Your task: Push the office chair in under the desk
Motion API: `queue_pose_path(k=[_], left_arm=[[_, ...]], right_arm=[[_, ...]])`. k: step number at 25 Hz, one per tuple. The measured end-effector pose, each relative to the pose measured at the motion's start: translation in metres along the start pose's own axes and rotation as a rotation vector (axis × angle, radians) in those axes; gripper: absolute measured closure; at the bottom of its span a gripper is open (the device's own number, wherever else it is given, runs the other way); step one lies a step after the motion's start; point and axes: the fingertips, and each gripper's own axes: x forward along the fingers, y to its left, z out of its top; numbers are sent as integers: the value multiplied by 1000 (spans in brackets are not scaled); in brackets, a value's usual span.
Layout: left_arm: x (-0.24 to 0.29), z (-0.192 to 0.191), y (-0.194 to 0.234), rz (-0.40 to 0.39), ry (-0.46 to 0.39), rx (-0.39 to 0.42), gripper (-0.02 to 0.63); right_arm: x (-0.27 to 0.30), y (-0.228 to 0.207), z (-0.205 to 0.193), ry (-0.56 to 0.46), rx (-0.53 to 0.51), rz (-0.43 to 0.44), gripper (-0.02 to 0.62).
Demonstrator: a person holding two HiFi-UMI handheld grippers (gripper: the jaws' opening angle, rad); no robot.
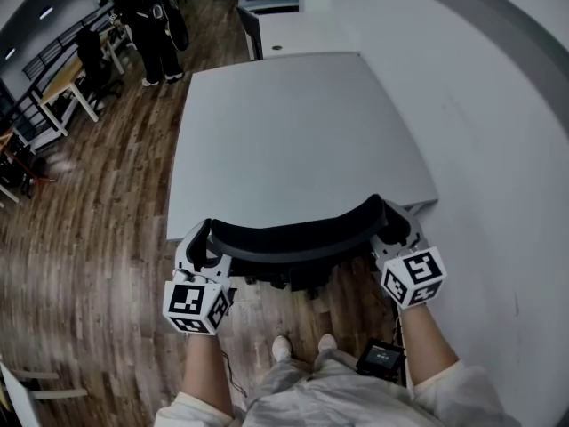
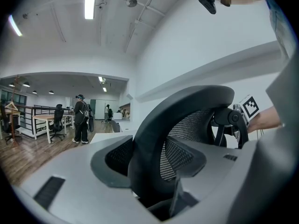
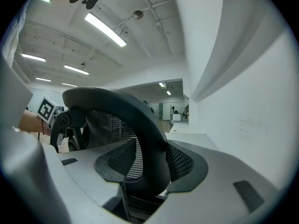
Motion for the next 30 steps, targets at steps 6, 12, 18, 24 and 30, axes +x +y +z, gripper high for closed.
queue_pose_path(k=[6,12,18,24,30], left_arm=[[23,8,9,5,2,1,391],[45,3,26,11,16,12,391],[58,-1,49,28,27,5,391],[47,0,56,19,27,1,391],[45,6,59,17,14,0,391]], right_arm=[[22,-13,8,-4,4,7,388],[46,-19,3,2,19,-9,388],[59,-8,0,4,54,-7,396],[58,3,4,12,54,-25,396],[60,7,9,5,44,-11,396]])
